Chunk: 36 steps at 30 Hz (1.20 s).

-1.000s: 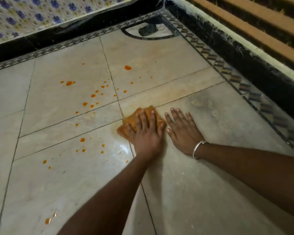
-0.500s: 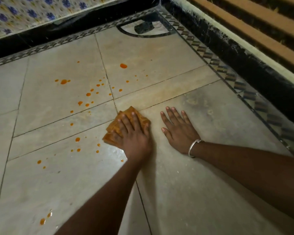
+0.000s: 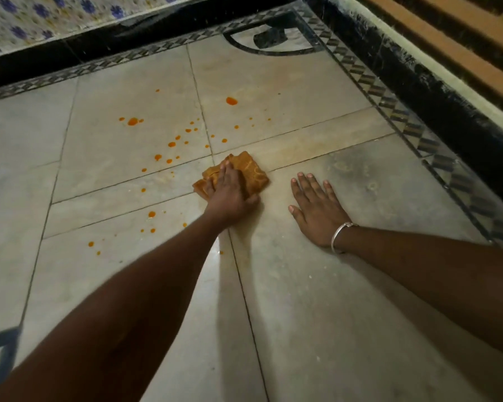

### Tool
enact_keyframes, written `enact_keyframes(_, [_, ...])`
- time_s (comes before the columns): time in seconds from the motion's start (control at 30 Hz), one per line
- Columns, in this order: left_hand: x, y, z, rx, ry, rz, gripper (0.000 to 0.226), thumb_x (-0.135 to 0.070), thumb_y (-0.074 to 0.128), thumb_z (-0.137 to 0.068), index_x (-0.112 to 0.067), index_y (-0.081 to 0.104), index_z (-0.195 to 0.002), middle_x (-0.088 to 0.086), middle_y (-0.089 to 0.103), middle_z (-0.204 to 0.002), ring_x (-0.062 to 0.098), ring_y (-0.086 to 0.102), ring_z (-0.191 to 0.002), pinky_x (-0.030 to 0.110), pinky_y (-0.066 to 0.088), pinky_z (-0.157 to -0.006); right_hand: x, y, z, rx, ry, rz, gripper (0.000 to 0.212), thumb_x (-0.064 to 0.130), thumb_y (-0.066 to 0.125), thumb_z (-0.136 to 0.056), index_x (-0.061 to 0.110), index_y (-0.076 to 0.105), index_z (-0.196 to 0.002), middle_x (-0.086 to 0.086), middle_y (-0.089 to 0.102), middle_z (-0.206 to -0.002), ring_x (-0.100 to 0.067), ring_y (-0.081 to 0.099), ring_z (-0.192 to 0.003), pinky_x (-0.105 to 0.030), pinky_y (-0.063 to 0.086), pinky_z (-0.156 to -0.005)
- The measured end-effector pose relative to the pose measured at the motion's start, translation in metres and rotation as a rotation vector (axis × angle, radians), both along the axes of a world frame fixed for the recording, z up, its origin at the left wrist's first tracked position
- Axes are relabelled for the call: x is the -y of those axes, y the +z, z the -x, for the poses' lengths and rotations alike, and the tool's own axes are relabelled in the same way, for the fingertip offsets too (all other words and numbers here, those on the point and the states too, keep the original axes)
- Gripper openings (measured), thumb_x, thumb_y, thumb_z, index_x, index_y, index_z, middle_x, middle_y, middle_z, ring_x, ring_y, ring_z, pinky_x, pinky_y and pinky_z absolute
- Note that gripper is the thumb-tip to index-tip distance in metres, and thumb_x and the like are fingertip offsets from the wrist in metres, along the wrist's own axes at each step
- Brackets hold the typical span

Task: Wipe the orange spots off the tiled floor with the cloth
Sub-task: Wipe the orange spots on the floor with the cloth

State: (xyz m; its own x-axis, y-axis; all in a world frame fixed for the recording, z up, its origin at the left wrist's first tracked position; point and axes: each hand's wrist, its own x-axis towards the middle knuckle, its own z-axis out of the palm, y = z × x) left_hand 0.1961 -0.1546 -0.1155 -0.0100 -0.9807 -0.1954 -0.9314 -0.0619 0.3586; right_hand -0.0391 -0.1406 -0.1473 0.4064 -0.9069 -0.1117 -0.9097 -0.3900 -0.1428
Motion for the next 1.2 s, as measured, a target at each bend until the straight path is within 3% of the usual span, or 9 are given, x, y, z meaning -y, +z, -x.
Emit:
enact_keyframes(0.17, [-0.028,0.02,-0.007,0.241,-0.095,0.097,0.042,-0.036,0.056,-0.102,-0.012,0.06,-0.136,0.016,0.024,-0.168,0.041,0.01,-0.157,0.065,0.008,-0.125,0.01,0.021,-0.001,-0.086,0.034,-0.169,0.068,0.047,0.021,-0.105,0.016,-0.004,-0.16,-0.006,-0.012,-0.168,-0.024,-0.009,-0.155,-0.047,-0.001,-0.124])
enact_keyframes(0.27, [-0.04,0.039,-0.002,0.285,-0.077,0.118,0.039,-0.047,0.054,-0.101,-0.014,0.073,-0.111,0.015,0.057,-0.133,0.036,0.052,-0.128,0.05,0.044,-0.106,0.01,0.036,0.002,-0.136,0.039,-0.271,0.071,0.048,0.027,-0.105,0.016,-0.005,-0.16,-0.006,-0.015,-0.167,-0.024,-0.008,-0.155,-0.047,0.004,-0.124])
enact_keyframes(0.4, [-0.056,0.088,-0.015,-0.195,0.209,0.166,0.038,-0.041,0.055,-0.102,-0.009,0.067,-0.086,0.004,0.064,-0.078,0.023,0.063,-0.073,0.031,0.047,-0.06,-0.008,0.049,-0.003,-0.187,0.054,-0.332,0.074,0.046,0.031,-0.105,0.013,-0.006,-0.16,-0.008,-0.017,-0.167,-0.026,-0.01,-0.155,-0.049,0.005,-0.124])
enact_keyframes(0.57, [-0.09,0.128,-0.039,-0.754,0.504,0.23,0.044,-0.043,0.062,-0.093,-0.001,0.072,-0.086,0.008,0.073,-0.079,0.026,0.071,-0.073,0.035,0.058,-0.061,-0.03,0.061,-0.019,-0.228,0.138,-0.305,0.075,0.05,0.03,-0.104,0.015,-0.005,-0.16,-0.009,-0.017,-0.166,-0.027,-0.01,-0.154,-0.048,0.003,-0.124])
enact_keyframes(0.67, [-0.116,0.106,-0.047,-0.964,0.695,0.073,0.022,-0.016,0.061,-0.092,-0.005,0.067,-0.074,0.005,0.066,-0.065,0.026,0.065,-0.064,0.029,0.051,-0.051,-0.039,0.063,-0.036,-0.242,0.169,-0.285,0.075,0.05,0.031,-0.103,0.016,-0.006,-0.16,-0.008,-0.018,-0.166,-0.025,-0.011,-0.154,-0.049,0.001,-0.124])
enact_keyframes(0.8, [-0.148,0.051,-0.059,-0.406,0.659,0.071,0.046,-0.044,0.052,-0.101,-0.006,0.069,-0.118,0.021,0.068,-0.12,0.036,0.062,-0.114,0.049,0.048,-0.096,-0.046,0.056,-0.056,-0.215,0.205,-0.247,0.07,0.045,0.028,-0.105,0.017,-0.004,-0.16,-0.008,-0.017,-0.167,-0.024,-0.012,-0.154,-0.048,0.0,-0.123])
enact_keyframes(0.9, [-0.168,0.028,-0.046,-0.093,0.367,0.176,0.058,-0.047,0.032,-0.109,-0.02,0.035,-0.16,0.01,0.024,-0.171,0.026,0.018,-0.159,0.048,0.013,-0.125,-0.049,0.045,-0.066,-0.129,0.205,-0.205,0.067,0.046,0.024,-0.105,0.02,-0.004,-0.16,-0.006,-0.018,-0.167,-0.023,-0.014,-0.154,-0.048,-0.001,-0.124])
enact_keyframes(1.03, [-0.167,-0.006,-0.019,0.136,0.056,0.037,0.063,-0.056,0.012,-0.108,-0.034,-0.001,-0.166,-0.002,-0.017,-0.173,0.019,-0.022,-0.158,0.051,-0.019,-0.125,-0.057,0.026,-0.083,-0.023,0.192,-0.14,0.065,0.051,0.015,-0.104,0.025,-0.006,-0.16,-0.003,-0.018,-0.167,-0.021,-0.015,-0.154,-0.049,-0.002,-0.125])
enact_keyframes(1.2, [-0.13,-0.02,-0.026,0.27,0.017,0.135,0.063,-0.055,0.009,-0.107,-0.035,-0.004,-0.166,-0.003,-0.014,-0.174,0.018,-0.02,-0.159,0.055,-0.012,-0.126,-0.059,0.006,-0.079,0.007,0.21,-0.036,0.075,0.054,-0.008,-0.091,0.026,-0.001,-0.16,-0.003,-0.007,-0.168,-0.021,-0.006,-0.155,-0.047,0.0,-0.125])
